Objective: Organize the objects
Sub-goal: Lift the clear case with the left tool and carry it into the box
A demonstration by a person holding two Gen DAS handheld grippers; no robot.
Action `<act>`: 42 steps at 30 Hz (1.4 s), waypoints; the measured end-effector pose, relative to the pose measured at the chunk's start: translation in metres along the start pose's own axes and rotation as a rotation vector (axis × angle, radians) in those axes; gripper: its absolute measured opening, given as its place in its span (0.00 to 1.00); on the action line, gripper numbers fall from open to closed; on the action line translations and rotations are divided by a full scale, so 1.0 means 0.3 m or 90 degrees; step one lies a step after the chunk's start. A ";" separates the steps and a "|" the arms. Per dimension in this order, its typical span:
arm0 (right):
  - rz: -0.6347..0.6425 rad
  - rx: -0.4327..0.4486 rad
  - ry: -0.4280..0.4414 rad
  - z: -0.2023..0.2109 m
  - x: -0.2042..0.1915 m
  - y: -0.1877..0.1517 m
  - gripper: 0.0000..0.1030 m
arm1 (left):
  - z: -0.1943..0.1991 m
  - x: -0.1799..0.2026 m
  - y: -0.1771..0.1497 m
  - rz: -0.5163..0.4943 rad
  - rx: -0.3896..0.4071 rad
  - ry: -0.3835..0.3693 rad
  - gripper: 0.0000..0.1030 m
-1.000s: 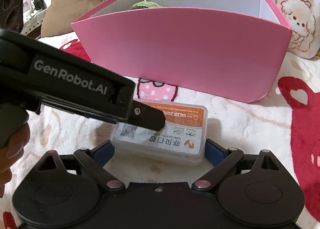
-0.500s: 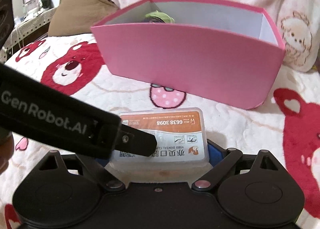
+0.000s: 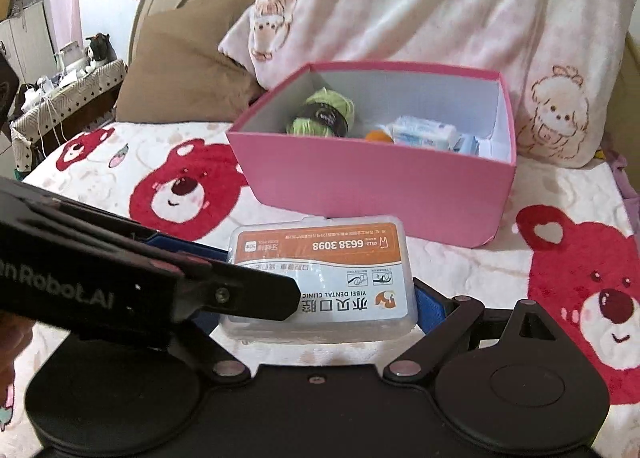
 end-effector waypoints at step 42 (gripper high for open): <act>0.048 -0.028 -0.024 -0.046 0.198 0.579 0.94 | -0.070 -0.062 0.660 0.093 -0.036 -0.051 0.47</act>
Point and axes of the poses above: each gripper's, at about its wrist camera, not at the fingertips, and z roughly against the way its jaws point, x to its right, y to its top, the point moved 7 cm from there along -z, roughly the way its jaws point, and after that the axes turned 7 degrees about -x, right-handed, at the moved point
